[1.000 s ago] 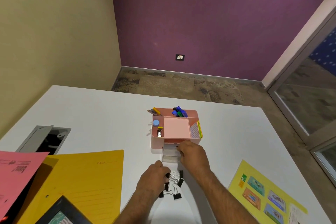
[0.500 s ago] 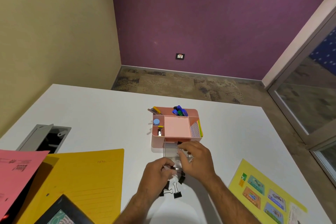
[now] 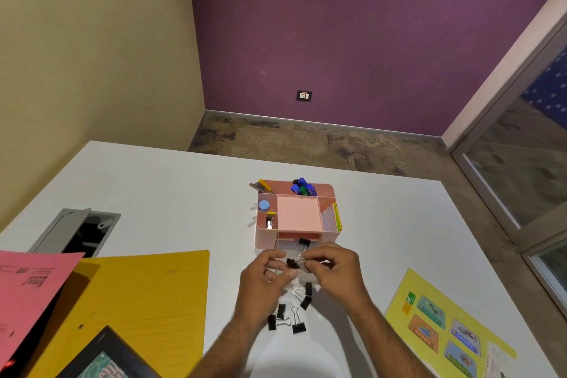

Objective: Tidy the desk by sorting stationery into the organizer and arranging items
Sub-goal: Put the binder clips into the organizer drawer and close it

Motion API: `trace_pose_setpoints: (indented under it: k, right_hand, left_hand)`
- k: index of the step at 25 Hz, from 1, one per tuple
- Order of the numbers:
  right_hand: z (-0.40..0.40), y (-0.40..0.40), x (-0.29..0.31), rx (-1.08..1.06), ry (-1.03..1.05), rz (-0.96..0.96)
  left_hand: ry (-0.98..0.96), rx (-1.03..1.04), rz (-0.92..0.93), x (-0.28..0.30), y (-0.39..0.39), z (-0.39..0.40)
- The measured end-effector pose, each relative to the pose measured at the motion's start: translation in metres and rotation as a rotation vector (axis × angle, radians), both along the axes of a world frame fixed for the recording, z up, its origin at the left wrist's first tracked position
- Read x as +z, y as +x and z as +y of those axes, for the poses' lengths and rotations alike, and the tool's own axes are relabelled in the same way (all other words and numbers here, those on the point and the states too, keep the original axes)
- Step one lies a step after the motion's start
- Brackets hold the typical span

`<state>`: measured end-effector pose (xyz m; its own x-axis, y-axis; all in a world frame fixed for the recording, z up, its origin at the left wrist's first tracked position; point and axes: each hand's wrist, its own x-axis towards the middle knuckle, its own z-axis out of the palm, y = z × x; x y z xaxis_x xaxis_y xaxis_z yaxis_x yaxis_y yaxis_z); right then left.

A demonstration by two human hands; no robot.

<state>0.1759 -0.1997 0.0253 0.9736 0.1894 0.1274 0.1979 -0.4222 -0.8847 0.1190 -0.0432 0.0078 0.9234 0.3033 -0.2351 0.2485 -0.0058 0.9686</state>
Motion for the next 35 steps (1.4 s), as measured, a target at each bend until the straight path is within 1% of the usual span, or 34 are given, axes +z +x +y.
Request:
trace_pose_setpoints:
  k: [1,2,5,6,8,12,15,17,21,25,29,31,33,35]
  right_hand:
    - [-0.001,0.002,0.001,-0.018,-0.017,-0.042]
    - [-0.001,0.004,0.001,-0.035,-0.035,-0.085]
    - [0.003,0.01,0.003,-0.041,-0.145,-0.165]
    - [0.004,0.011,0.003,-0.019,-0.21,-0.183]
    - [0.007,0.013,0.002,0.037,-0.342,-0.2]
    - [0.014,0.018,0.005,0.151,-0.516,-0.153]
    - [0.02,0.02,0.01,0.221,-0.653,-0.167]
    - [0.024,0.023,0.012,0.234,-0.723,-0.138]
    - [0.027,0.027,0.015,0.227,-0.775,-0.109]
    - [0.024,0.026,0.017,0.251,-0.812,-0.134]
    - [0.025,0.026,0.01,0.283,-0.85,-0.14]
    - [0.026,0.028,0.007,0.293,-0.874,-0.129]
    - [0.026,0.028,0.003,0.288,-0.877,-0.134]
    - [0.023,0.025,0.003,0.262,-0.833,-0.187]
  left_hand:
    - [0.025,-0.051,0.012,-0.002,-0.001,0.002]
    - [0.093,-0.115,0.024,-0.005,-0.002,0.005]
    - [0.406,-0.315,0.039,-0.015,-0.005,0.014]
    - [0.474,-0.351,0.037,-0.017,-0.007,0.016]
    - [0.53,-0.353,0.015,-0.02,-0.011,0.019]
    - [0.636,-0.321,-0.018,-0.021,-0.016,0.02]
    - [0.784,-0.462,0.046,-0.021,-0.014,0.02]
    - [0.831,-0.557,0.108,-0.026,-0.011,0.018]
    - [0.883,-0.602,0.173,-0.034,-0.004,0.015]
    - [1.014,-0.695,0.108,-0.034,-0.006,0.015]
    - [1.086,-0.728,0.074,-0.035,-0.008,0.016]
    - [1.158,-0.769,0.03,-0.038,-0.008,0.015]
    - [1.268,-0.814,-0.064,-0.039,-0.009,0.016]
    - [1.325,-0.854,-0.146,-0.045,-0.009,0.017]
